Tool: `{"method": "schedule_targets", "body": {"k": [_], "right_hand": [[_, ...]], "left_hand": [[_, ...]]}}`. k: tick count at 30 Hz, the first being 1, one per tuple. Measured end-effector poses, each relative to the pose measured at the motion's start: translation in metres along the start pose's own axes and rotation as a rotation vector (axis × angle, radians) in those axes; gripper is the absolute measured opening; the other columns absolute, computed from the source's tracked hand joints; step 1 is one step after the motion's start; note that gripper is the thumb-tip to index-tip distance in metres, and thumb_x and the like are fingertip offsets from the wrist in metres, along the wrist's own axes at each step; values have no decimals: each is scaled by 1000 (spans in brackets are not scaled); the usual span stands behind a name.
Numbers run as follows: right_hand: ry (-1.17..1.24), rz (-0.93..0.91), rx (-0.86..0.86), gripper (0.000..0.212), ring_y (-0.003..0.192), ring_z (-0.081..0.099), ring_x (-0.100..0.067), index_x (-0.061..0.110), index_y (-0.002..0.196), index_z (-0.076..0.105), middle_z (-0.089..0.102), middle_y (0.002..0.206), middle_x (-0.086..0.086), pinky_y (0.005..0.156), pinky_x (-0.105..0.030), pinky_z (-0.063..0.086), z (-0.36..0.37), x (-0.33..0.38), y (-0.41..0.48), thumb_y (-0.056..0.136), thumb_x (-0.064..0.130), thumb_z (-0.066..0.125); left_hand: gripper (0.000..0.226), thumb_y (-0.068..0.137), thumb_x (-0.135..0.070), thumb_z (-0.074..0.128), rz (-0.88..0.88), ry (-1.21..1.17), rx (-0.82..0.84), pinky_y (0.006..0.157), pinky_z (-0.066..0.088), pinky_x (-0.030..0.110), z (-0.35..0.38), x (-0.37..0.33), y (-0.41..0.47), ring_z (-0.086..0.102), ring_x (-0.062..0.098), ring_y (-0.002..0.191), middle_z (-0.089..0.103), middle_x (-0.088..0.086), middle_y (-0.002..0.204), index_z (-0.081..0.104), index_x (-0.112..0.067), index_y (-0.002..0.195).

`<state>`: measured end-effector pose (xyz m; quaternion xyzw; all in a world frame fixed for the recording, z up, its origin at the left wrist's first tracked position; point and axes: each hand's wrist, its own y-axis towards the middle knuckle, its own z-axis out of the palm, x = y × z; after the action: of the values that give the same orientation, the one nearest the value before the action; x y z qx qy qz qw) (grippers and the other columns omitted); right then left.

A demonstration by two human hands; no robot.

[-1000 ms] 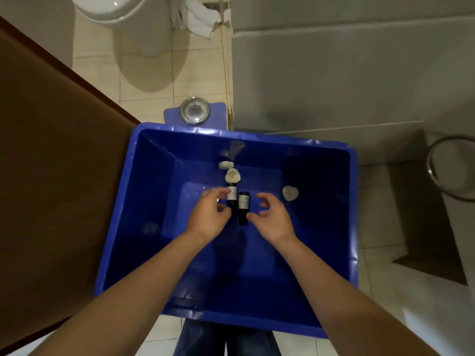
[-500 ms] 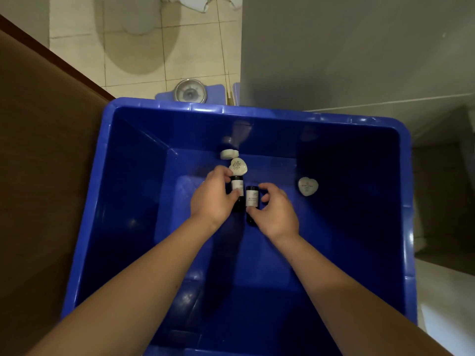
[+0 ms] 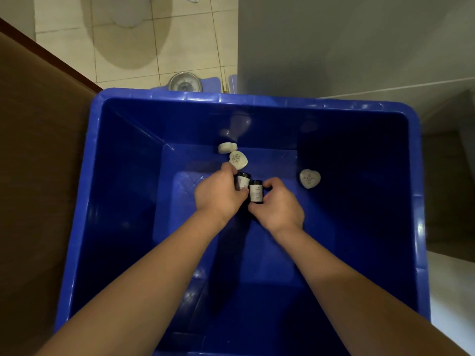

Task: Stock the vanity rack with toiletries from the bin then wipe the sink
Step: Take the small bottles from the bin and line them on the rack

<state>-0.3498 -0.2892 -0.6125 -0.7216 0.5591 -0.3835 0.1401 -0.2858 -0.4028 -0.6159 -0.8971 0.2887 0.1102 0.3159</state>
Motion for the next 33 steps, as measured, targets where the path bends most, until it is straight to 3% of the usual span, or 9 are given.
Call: {"method": "schedule_targets", "body": {"k": [4, 9, 13, 16, 19, 24, 28, 33], "right_hand": [[-45, 26, 0, 34, 83, 60, -18, 25, 102, 58, 65, 95, 4, 51, -25, 34, -4, -2, 1, 72, 34, 72], [-8, 17, 26, 20, 76, 61, -22, 17, 84, 63, 65, 80, 0, 56, -32, 47, -8, -4, -6, 72, 31, 71], [149, 14, 15, 15, 72, 62, -22, 13, 79, 67, 66, 85, -5, 56, -35, 50, -13, -6, -14, 76, 28, 68], [268, 21, 14, 11, 70, 65, -26, 10, 80, 68, 67, 84, -9, 58, -38, 54, -20, -7, -25, 74, 19, 70], [378, 30, 10, 13, 69, 67, -23, 19, 82, 64, 66, 87, -4, 62, -34, 58, -33, -4, -40, 73, 12, 71], [519, 57, 20, 22, 73, 66, -20, 17, 95, 64, 63, 87, 4, 66, -36, 60, -58, 6, -73, 77, 9, 72], [538, 43, -21, 26, 86, 61, -14, 15, 103, 67, 64, 97, 2, 72, -26, 50, -80, 16, -99, 78, 12, 73], [602, 12, -77, 29, 95, 58, -14, 13, 105, 66, 59, 100, 4, 80, -25, 49, -112, 31, -137, 78, 9, 74]], "left_hand": [[40, 77, -38, 65, -41, -52, 28, 64, 43, 30, -1, 0, -2, 63, 21, 90, 66, -5, 97, 54, -25, 113], [31, 73, -40, 66, 14, -124, -30, 63, 40, 29, -4, 3, -15, 59, 16, 87, 64, -9, 89, 61, -28, 101], [20, 79, -41, 67, -47, -304, 32, 70, 47, 28, -13, 3, -27, 61, 9, 86, 65, -14, 92, 66, -33, 96], [12, 81, -36, 70, -124, -475, 98, 78, 55, 35, -19, 6, -33, 66, 12, 83, 69, -13, 85, 67, -32, 92], [11, 80, -26, 73, -174, -566, 113, 81, 58, 43, -30, 4, -43, 70, 18, 79, 70, -8, 80, 65, -32, 86], [25, 81, -13, 73, -215, -653, 130, 79, 59, 39, -61, -13, -66, 67, 17, 71, 69, 2, 84, 68, -10, 105], [29, 80, -12, 75, -187, -658, 137, 78, 60, 36, -88, -28, -91, 66, 15, 67, 68, 2, 86, 66, -10, 107], [30, 78, -14, 79, -155, -674, 119, 78, 59, 34, -121, -40, -125, 65, 16, 71, 67, 2, 89, 66, -11, 105]]}}
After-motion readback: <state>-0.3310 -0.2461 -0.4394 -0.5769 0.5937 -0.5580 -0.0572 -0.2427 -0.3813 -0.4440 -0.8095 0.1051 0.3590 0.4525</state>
